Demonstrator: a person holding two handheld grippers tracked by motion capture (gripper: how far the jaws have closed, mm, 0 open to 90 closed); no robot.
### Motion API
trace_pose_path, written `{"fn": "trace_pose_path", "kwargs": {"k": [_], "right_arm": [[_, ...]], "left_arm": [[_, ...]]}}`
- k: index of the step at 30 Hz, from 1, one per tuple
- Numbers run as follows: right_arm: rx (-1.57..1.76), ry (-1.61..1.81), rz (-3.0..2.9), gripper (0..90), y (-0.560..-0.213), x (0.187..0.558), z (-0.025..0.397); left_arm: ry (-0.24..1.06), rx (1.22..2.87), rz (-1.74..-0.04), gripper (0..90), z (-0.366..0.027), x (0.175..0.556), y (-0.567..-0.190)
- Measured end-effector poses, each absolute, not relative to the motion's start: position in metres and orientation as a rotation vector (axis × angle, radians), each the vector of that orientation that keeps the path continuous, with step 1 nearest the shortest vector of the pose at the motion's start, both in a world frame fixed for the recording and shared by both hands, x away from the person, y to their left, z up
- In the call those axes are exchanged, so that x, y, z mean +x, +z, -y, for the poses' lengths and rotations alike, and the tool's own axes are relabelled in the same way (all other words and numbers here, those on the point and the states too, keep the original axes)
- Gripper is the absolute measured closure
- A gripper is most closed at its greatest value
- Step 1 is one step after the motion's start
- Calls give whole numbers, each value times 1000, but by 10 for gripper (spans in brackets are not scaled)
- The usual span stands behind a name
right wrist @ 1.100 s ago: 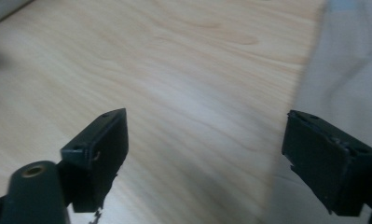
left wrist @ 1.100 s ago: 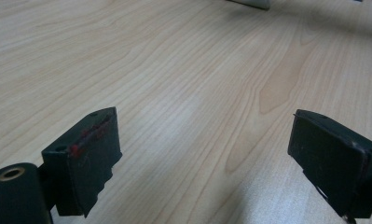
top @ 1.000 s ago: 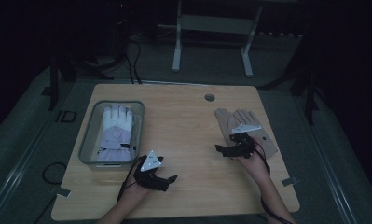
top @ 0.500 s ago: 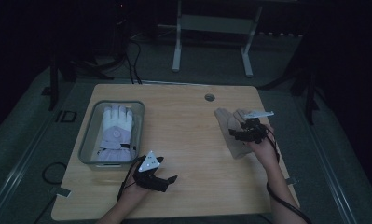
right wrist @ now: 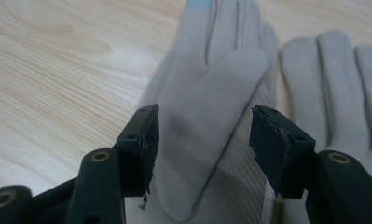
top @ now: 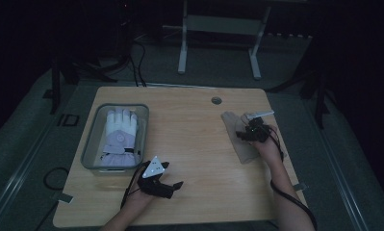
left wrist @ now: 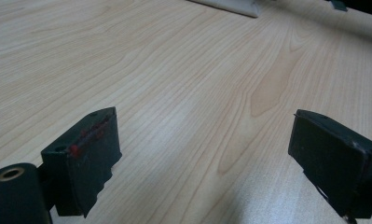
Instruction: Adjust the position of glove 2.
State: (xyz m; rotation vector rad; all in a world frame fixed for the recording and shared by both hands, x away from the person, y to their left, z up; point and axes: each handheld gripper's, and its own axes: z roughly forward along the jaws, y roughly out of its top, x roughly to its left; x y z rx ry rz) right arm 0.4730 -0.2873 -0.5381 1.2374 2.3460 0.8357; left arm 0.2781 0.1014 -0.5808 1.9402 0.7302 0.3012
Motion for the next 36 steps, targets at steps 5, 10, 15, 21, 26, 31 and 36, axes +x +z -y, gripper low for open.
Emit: {"fn": "trace_pose_path", "kwargs": {"k": [5,10,15,21,26,31,36], "right_arm": [[1248,828,-2349,683,-545,471,284],[1304,843,-2322,798,-542,466,276],[1375,934,-2269,807,-532,457,262],[1411,1042,-2198,810,-507,444,234],[1428,1098,-2155,810,-494,432,206],[1446,1143,-2129,810,-486,420,181],[1433,1160,-2043,809,-484,408,159]], "left_arm": [[306,1942,-720,90,-101,277,-581],[310,1938,-730,90,-101,278,-581],[312,1932,-730,91,-102,278,-580],[317,1926,-734,91,-102,277,-579],[321,1913,-733,90,-102,276,-578],[330,1904,-725,90,-103,274,-576],[342,1890,-722,90,-104,274,-574]]}}
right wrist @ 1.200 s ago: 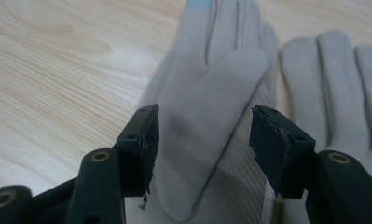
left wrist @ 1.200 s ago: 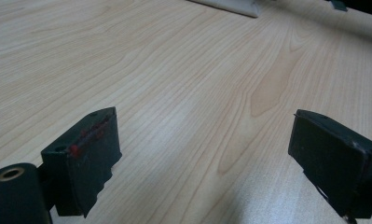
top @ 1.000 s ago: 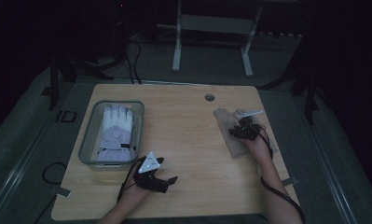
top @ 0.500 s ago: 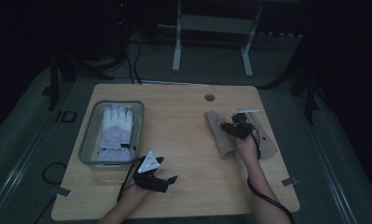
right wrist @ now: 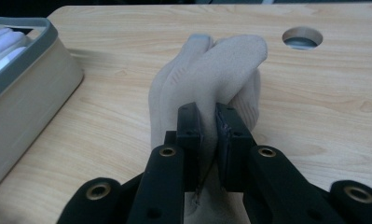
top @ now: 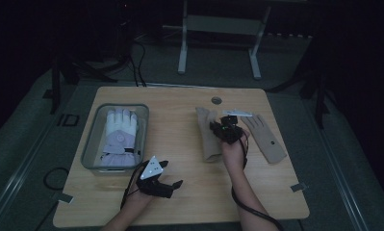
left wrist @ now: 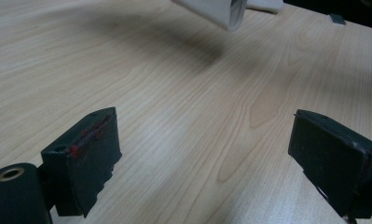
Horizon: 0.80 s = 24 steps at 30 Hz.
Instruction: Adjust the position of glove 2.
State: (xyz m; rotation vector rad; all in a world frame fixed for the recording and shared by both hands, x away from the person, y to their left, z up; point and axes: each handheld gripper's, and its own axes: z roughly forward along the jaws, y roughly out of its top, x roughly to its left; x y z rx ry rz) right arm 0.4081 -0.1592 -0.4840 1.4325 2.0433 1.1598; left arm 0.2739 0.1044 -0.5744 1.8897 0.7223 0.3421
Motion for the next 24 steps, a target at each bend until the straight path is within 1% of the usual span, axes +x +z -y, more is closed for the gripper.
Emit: {"fn": "trace_pose_path", "kwargs": {"k": [8,11,13,19,22,24], "right_arm": [[1564,1085,-2079,799,-534,411,139],[1587,1049,-2111,762,-547,412,137],[1590,1032,-2134,705,-553,412,135],[1533,1020,-2173,610,-557,410,136],[1516,1061,-2176,528,-548,409,142],[1474,1067,-2195,514,-540,408,146]], "left_arm": [[341,1891,-724,90,-105,274,-574],[337,1887,-726,90,-106,275,-575],[331,1887,-730,90,-107,275,-575],[323,1881,-737,91,-107,275,-575],[323,1878,-739,91,-107,275,-576],[316,1875,-740,91,-107,275,-576]]}}
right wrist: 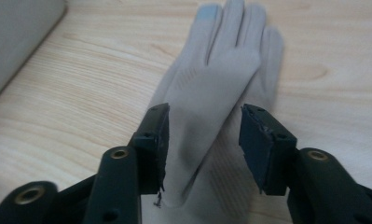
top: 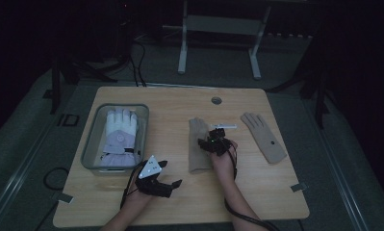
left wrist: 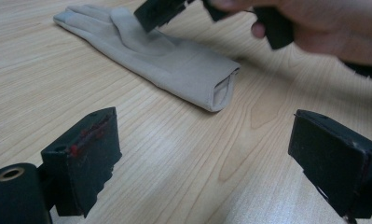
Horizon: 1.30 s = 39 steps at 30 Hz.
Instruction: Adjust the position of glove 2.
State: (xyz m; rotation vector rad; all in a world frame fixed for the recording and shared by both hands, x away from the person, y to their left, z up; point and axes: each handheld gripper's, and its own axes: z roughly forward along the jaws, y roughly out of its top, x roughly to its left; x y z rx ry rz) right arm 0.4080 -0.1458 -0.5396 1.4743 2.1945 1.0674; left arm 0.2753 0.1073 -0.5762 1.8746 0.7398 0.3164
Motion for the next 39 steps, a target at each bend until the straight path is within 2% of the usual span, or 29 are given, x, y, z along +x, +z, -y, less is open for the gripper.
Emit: {"fn": "trace_pose_path", "kwargs": {"k": [17,30,39], "right_arm": [[1232,1089,-2194,510,-491,407,225],[1234,1073,-2134,525,-474,413,295],[1235,1045,-2115,494,-474,435,334]], "left_arm": [[302,1875,-723,91,-106,276,-578],[298,1873,-734,90,-106,278,-579],[297,1871,-735,91,-106,278,-579]]}}
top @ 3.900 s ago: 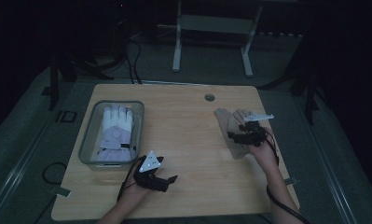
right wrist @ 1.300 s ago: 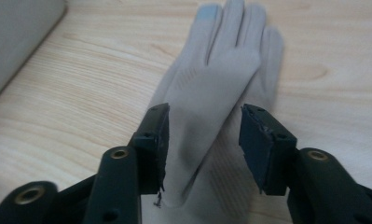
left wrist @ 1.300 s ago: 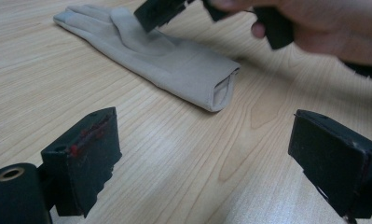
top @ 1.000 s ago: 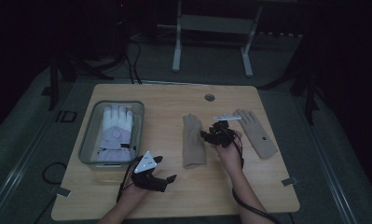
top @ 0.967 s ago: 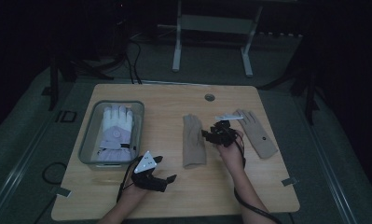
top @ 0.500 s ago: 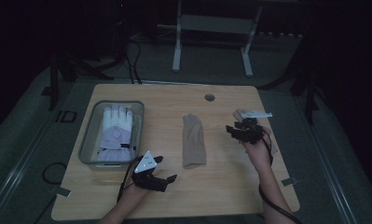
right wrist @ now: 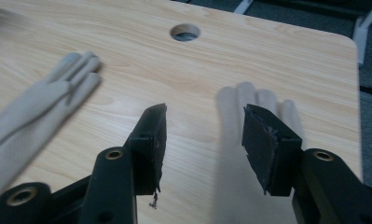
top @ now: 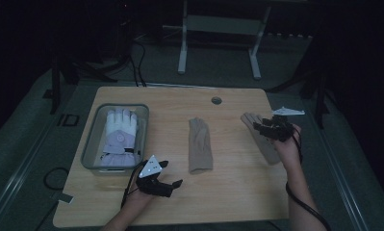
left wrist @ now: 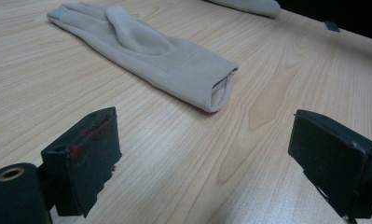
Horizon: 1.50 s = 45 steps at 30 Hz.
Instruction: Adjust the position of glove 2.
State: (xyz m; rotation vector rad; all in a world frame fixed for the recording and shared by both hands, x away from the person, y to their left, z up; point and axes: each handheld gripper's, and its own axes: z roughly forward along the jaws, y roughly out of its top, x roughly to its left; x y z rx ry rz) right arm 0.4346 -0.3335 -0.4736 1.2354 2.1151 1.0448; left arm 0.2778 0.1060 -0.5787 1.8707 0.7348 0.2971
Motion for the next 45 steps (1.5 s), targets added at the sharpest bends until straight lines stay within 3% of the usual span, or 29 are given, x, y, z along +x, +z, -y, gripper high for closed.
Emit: {"fn": "trace_pose_path", "kwargs": {"k": [13,17,19,23,37,45], "right_arm": [[1395,913,-2148,479,-532,459,372],[1386,824,-2190,550,-546,461,374],[1406,824,-2182,697,-545,459,375],[1446,762,-2151,811,-542,455,364],[1583,1057,-2028,826,-523,420,309],[1610,1107,-1794,825,-487,407,292]], "left_arm": [[296,1880,-729,91,-105,278,-579],[291,1879,-730,91,-105,279,-579],[292,1876,-733,91,-105,280,-579],[298,1877,-730,91,-105,279,-578],[312,1849,-714,91,-103,275,-572],[323,1836,-706,91,-104,274,-570]]}}
